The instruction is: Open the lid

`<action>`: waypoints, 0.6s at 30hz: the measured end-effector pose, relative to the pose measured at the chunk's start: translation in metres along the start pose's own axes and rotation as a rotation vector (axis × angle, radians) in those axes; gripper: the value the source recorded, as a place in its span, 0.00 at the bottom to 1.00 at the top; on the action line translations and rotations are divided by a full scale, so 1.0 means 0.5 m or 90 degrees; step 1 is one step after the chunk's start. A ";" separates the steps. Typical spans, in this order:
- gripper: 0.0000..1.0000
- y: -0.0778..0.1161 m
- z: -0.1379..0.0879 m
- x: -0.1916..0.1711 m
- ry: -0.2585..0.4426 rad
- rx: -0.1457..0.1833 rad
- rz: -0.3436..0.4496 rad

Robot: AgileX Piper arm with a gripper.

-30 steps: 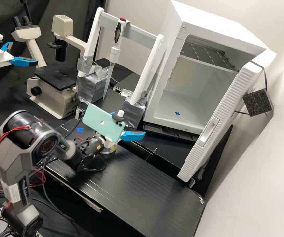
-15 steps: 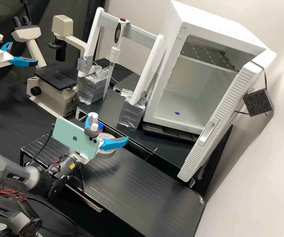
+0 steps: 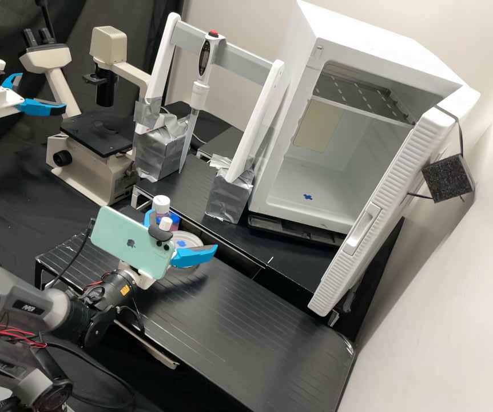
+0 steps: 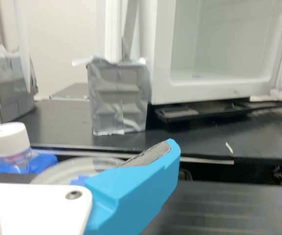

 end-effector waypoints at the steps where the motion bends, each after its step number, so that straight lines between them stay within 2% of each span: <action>1: 1.00 -0.001 0.002 0.000 -0.004 -0.002 -0.005; 8: 1.00 -0.010 0.016 0.003 -0.027 -0.015 -0.039; 16: 1.00 -0.015 0.024 0.006 -0.039 -0.003 -0.053; 17: 0.00 -0.015 0.024 0.006 -0.038 -0.003 -0.054; 18: 0.00 -0.015 0.024 0.006 -0.037 -0.003 -0.052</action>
